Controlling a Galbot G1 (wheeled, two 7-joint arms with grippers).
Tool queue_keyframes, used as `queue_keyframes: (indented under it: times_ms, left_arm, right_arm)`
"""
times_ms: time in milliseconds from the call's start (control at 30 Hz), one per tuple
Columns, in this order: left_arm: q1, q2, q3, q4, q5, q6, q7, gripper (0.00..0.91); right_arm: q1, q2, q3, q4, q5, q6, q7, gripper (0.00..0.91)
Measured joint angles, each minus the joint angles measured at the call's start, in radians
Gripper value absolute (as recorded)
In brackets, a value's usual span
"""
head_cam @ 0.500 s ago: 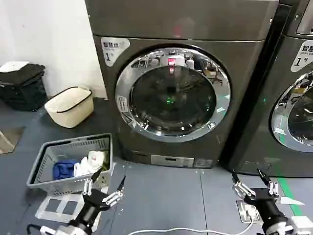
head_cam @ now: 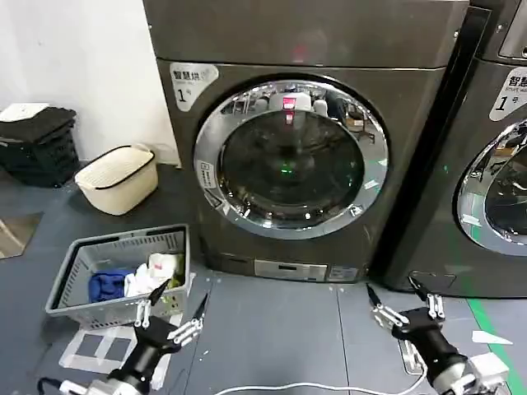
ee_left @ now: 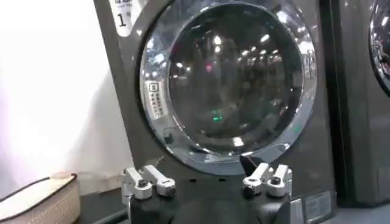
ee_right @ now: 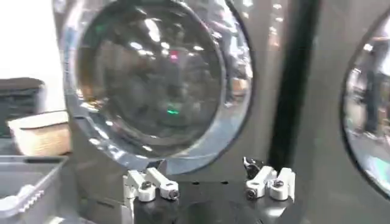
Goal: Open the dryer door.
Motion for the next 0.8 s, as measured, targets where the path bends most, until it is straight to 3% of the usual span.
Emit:
queue_keyframes:
  times_ms: [367,600,800]
  left_arm:
    - [0.033,-0.012,-0.008,-0.043,0.015,-0.007,-0.001,0.907]
    - [0.049,-0.014,-0.008,-0.053,0.030,-0.009,-0.001,0.907]
    - [0.055,-0.014,-0.011,-0.060,0.032,-0.012,0.000,0.907]
  right_arm:
    - [0.248,-0.140,-0.205,-0.191,0.056,0.071,-0.028,0.907]
    - [0.424,-0.188,-0.333,-0.296,0.112,0.103,-0.062,0.907]
    - [0.567,-0.194,-0.437,-0.387,0.117,0.110,-0.084,0.907]
